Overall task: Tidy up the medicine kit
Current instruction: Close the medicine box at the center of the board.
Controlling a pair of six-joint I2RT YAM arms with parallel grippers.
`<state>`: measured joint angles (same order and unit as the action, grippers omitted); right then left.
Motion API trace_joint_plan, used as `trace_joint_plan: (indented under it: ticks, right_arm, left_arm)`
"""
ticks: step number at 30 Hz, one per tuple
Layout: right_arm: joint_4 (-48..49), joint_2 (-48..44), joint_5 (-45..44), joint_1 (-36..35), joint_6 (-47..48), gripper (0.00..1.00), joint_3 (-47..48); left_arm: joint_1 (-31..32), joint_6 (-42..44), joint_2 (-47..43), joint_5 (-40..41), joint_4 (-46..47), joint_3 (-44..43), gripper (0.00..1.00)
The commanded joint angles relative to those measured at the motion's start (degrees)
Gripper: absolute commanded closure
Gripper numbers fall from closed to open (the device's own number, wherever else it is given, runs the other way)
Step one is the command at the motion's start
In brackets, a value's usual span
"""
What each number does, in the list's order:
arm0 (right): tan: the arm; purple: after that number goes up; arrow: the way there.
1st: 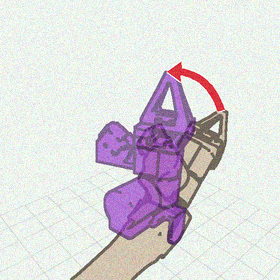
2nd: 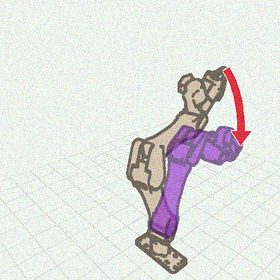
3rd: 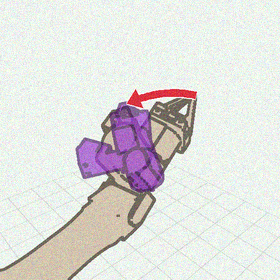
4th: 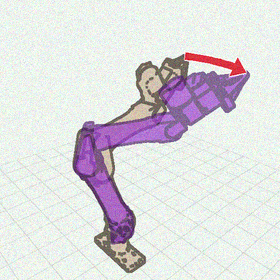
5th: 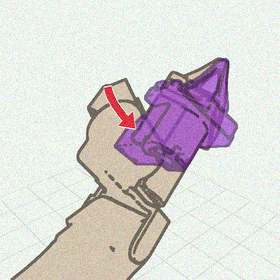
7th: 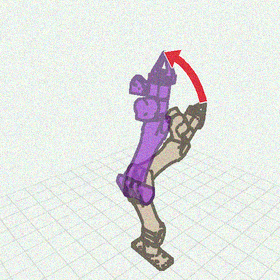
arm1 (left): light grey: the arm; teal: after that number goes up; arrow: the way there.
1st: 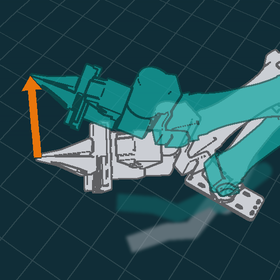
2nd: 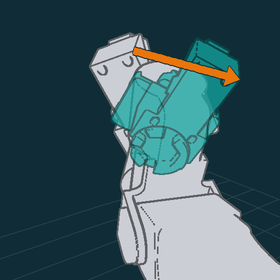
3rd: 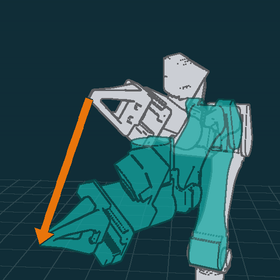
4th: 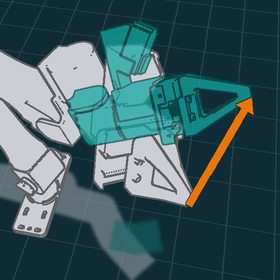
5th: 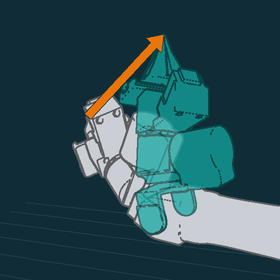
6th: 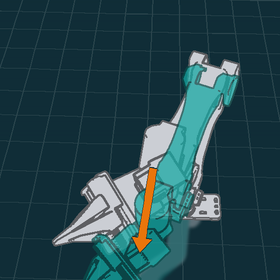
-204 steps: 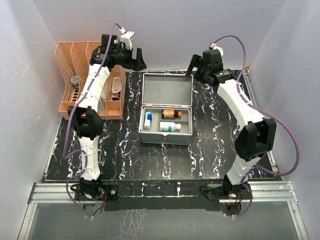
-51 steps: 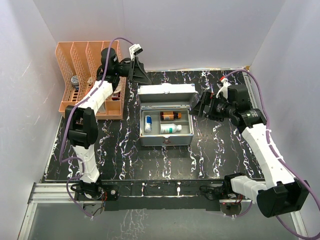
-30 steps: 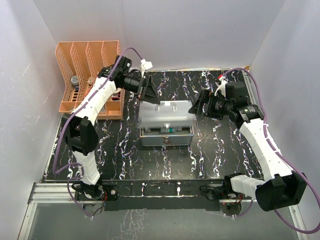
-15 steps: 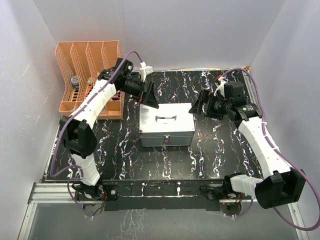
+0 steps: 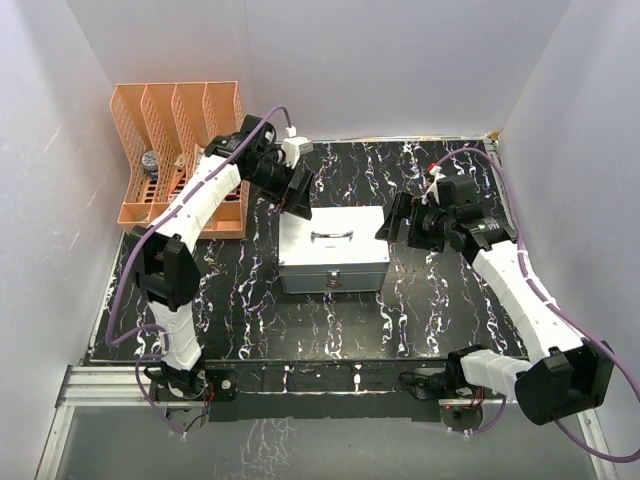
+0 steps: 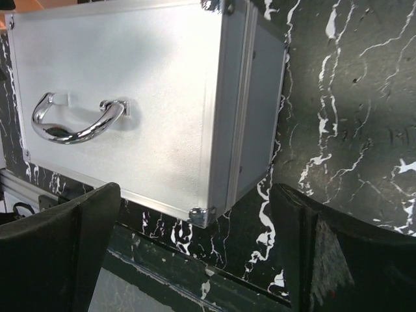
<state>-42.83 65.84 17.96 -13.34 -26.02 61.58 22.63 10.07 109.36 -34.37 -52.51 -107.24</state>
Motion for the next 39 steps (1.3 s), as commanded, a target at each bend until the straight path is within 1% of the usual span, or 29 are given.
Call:
trace_joint_plan:
  ticks: [1, 4, 9, 13, 16, 21, 24, 28, 34, 36, 39]
  right_arm:
    - [0.68, -2.5, -3.94, -2.7, -3.02, 0.02, -0.14]
    - [-1.05, -3.12, -5.73, -3.83, -4.03, 0.02, 0.08]
    - [-5.12, -4.4, -9.75, -5.48, -5.47, 0.02, 2.63]
    - [-6.97, -4.24, -9.89, -6.39, -6.44, 0.13, 1.47]
    - [-5.0, -3.26, -9.87, -6.81, -7.29, 0.2, -1.04]
    - [-1.48, 1.17, -9.77, -6.87, -6.84, 0.29, -2.91]
    - [-0.6, 4.38, -9.03, -6.93, -6.31, 0.31, -2.92]
    - [0.01, 7.72, -8.47, -6.95, -5.62, 0.31, -1.86]
    - [4.87, 12.63, -6.53, -6.87, -5.7, 0.33, -0.49]
    - [5.54, 14.99, -5.46, -6.83, -5.29, 0.41, 0.81]
    - [6.55, 18.77, -4.03, -6.87, -3.78, 0.6, 3.19]
  left_arm:
    - [0.24, 0.36, -1.9, 1.28, -0.76, -0.01, 0.01]
    - [0.29, 0.62, -1.6, 1.21, -1.08, 0.6, 0.02]
    - [0.53, 1.26, 1.05, 0.86, -2.08, -1.96, 0.03]
    - [1.13, 2.68, 2.74, 0.51, -2.65, -2.99, 0.04]
    - [1.32, 4.1, 3.71, 0.91, -2.83, -2.41, 0.05]
    - [1.36, 5.05, 4.4, 2.45, -1.76, -1.4, 0.05]
    - [1.35, 5.31, 4.61, 2.45, -2.29, -1.19, 0.05]
    - [1.36, 5.58, 4.39, 2.64, -3.11, -0.7, 0.05]
    - [1.41, 4.89, 4.38, 2.43, -3.14, -0.49, 0.05]
    - [1.36, 4.88, 4.45, 2.43, -3.28, -0.51, 0.06]
    - [1.37, 4.96, 4.41, 2.48, -3.48, -0.7, 0.06]
